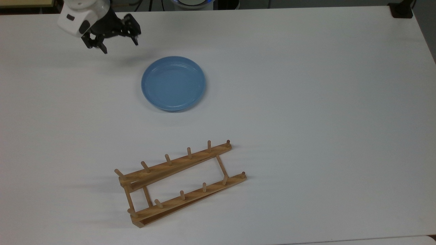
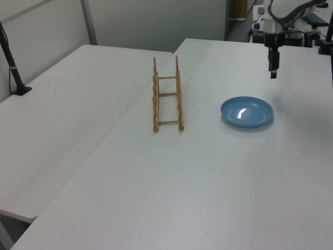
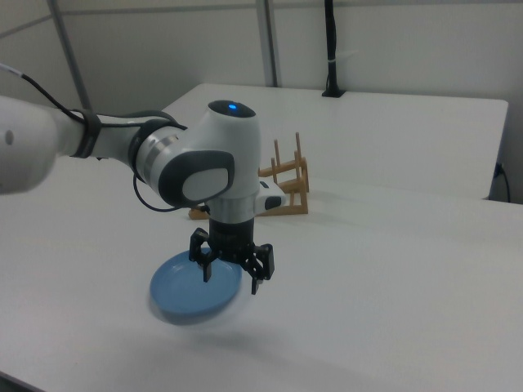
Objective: Place plate in plate rack
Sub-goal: 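Move the gripper down toward the rim of the light blue plate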
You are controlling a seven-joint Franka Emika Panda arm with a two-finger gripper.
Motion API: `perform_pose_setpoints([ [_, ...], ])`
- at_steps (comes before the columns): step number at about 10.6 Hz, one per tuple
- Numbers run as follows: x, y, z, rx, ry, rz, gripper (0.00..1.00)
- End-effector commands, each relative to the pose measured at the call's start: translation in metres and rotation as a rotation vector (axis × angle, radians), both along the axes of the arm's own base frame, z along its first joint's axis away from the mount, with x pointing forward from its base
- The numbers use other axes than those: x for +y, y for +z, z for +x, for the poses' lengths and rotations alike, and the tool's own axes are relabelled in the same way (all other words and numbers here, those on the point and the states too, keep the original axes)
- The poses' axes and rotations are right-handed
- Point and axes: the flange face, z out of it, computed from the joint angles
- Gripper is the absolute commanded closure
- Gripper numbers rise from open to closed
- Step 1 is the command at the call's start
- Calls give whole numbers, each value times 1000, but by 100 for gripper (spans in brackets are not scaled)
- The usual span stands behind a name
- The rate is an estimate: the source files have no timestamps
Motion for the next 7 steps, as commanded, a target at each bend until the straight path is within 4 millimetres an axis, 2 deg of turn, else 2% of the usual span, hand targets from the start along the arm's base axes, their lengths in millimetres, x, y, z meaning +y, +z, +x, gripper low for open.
perform_pose_setpoints([
  [1,7,-34,9,-8,-244,19,0],
  [3,6,-66,12,26,-419,22,2],
  [4,7,-75,13,45,-452,23,2],
  [5,11,-78,14,51,-467,30,4],
  [7,30,-84,20,70,-474,27,4],
])
